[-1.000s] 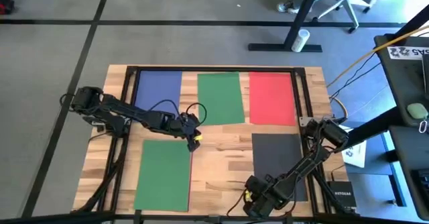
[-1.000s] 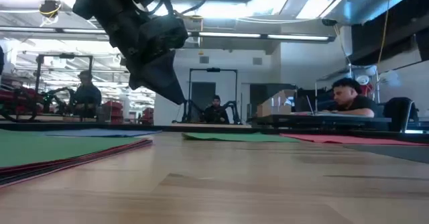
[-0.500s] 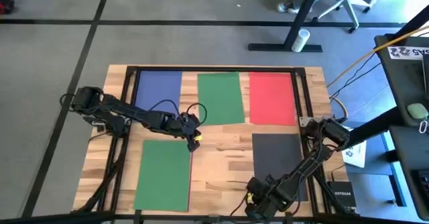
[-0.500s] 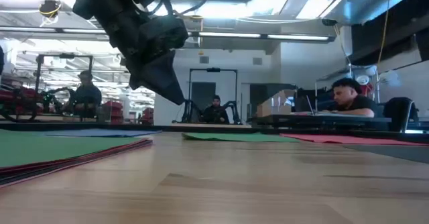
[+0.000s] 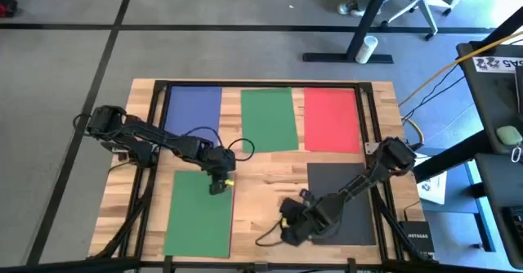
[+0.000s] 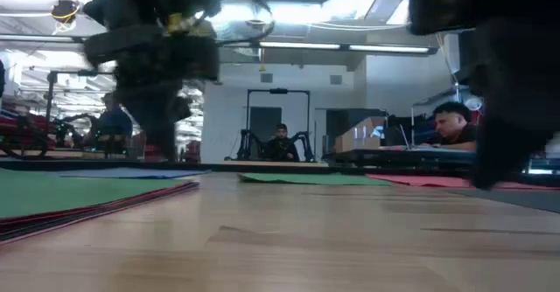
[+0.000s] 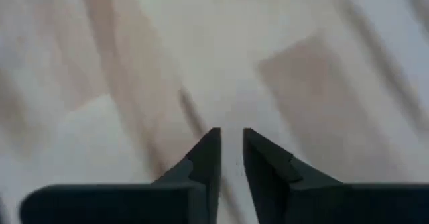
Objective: Organize paper
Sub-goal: Stack the green paper on top of the other green paper
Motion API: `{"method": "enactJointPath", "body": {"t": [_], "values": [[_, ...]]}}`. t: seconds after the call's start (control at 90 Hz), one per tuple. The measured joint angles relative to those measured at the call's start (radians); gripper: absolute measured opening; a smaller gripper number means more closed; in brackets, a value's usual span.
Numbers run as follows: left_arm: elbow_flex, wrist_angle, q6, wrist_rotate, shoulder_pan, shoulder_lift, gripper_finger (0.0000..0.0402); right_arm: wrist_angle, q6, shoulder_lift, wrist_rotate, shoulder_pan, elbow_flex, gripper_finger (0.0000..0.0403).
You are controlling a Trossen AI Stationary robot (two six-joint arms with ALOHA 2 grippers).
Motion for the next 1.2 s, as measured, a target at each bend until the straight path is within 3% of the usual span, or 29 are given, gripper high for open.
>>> {"method": "enactJointPath", "body": {"t": [0.367,0.767,0.989,1.2], "values": [[0.000,-0.040,0.188,0.001,0.010,0.000,0.0053,0.007,-0.262,-0.002,-0.020,-0.143,0.001,0.0086],[0.000,-0.022,0.280,-0.019,0.075,0.000,0.0119,0.006,-0.326,-0.003,-0.043,-0.177,0.002,0.0085],[0.000,-0.011,0.278,0.101,0.103,0.002,0.0129,0.006,-0.344,-0.003,-0.054,-0.177,0.002,0.0085],[0.000,-0.008,0.290,0.100,0.108,0.031,0.0130,0.005,-0.348,-0.003,-0.054,-0.177,0.002,0.0085]]}}
